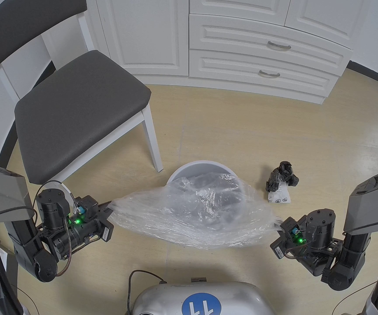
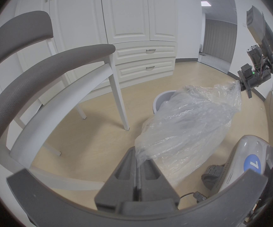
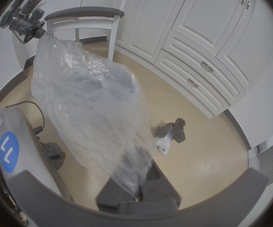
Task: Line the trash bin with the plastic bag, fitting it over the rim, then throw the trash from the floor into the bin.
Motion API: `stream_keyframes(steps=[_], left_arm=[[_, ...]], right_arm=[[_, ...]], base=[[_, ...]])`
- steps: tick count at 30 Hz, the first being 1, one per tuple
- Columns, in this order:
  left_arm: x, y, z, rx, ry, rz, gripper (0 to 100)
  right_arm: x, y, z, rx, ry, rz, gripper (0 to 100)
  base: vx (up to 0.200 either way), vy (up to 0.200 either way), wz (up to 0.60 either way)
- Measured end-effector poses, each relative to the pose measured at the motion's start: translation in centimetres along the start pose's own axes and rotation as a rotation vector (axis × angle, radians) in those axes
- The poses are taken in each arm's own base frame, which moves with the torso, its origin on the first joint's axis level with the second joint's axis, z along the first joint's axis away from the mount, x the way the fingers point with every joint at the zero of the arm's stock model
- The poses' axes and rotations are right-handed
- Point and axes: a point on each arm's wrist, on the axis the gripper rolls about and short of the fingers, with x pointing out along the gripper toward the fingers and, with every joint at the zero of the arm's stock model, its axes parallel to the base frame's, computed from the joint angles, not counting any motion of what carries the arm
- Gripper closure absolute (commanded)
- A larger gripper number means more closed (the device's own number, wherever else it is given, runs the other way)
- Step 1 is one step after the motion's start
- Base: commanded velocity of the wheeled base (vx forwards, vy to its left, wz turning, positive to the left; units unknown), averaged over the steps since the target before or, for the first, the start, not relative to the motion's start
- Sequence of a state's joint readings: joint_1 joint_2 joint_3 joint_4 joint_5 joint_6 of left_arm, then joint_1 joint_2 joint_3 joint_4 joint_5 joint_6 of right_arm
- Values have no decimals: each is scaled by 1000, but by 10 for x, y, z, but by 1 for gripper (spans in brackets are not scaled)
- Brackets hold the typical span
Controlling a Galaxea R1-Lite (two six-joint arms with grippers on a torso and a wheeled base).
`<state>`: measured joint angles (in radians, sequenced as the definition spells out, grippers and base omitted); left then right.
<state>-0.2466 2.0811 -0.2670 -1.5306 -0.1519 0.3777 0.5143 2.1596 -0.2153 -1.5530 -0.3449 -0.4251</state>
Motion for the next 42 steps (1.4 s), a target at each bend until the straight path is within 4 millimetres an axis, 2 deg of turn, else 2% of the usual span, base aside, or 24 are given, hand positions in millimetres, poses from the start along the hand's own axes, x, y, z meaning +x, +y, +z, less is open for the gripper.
stream_keyframes(steps=[24,42], left_arm=[[-24,5,11,30,-57,-44,100],[-18,-3,5,20,-33,-77,100]], right_arm=[[22,14,15,152,-92,72,100],[22,13,17,153,-100,68,100]], base=[[0,0,0],[0,0,0]])
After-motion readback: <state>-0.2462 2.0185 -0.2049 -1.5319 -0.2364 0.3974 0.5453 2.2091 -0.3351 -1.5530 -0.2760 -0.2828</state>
